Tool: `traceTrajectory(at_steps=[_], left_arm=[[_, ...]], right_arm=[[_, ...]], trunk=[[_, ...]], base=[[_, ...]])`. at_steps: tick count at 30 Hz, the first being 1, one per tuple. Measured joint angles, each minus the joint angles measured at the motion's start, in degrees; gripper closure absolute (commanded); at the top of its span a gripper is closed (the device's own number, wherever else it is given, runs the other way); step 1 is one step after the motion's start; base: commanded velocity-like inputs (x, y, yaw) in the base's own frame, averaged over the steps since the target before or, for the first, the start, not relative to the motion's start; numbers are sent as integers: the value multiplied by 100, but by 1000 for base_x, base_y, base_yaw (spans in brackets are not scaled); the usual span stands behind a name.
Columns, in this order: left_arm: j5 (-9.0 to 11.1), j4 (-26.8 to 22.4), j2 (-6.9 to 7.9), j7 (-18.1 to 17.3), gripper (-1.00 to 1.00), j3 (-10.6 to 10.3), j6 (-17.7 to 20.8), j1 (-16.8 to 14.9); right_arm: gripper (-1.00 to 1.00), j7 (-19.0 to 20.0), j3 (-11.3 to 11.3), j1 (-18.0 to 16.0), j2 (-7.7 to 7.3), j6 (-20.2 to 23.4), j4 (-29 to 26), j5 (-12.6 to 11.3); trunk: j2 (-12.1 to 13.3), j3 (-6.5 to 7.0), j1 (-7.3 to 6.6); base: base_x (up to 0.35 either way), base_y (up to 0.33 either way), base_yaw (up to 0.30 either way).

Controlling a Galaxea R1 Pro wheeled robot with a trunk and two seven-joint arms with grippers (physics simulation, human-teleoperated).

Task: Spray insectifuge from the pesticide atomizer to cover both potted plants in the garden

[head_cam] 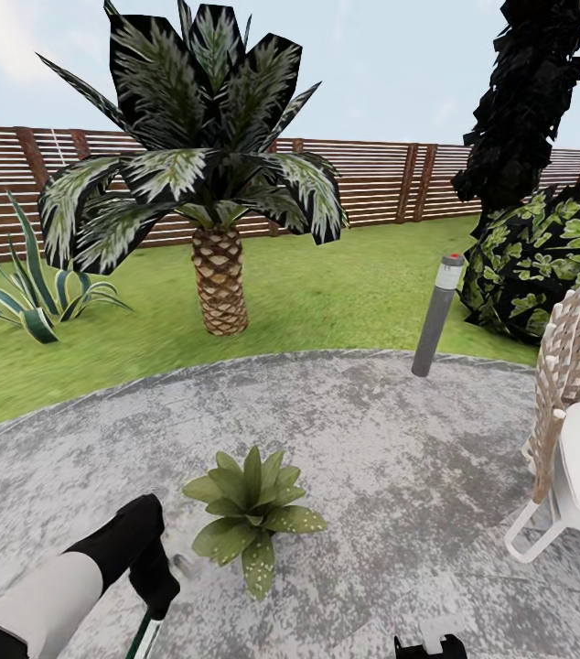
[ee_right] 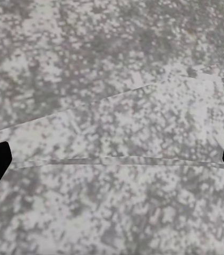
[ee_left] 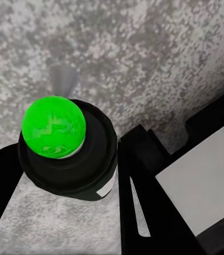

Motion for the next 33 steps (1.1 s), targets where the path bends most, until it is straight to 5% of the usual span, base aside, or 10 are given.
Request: traceTrajectory(at_steps=[7, 20, 33], left_arm=[[-82, -149, -86, -836, 100, -65, 46, -461], [-106, -78, -89, -836, 100, -125, 51, -518], [-104, -68, -96, -832, 100, -91, 61, -506]], right_arm=[[-100, 0, 0, 0, 0, 0, 0, 2], [-100, 3, -1, 1, -6, -8, 9, 11], [-100, 3, 0, 2, -2, -6, 7, 9]], trunk=[[0, 1, 0], [0, 0, 0], [0, 0, 0]], base=[[0, 0, 0], [12, 134, -10], [-20, 291, -279]])
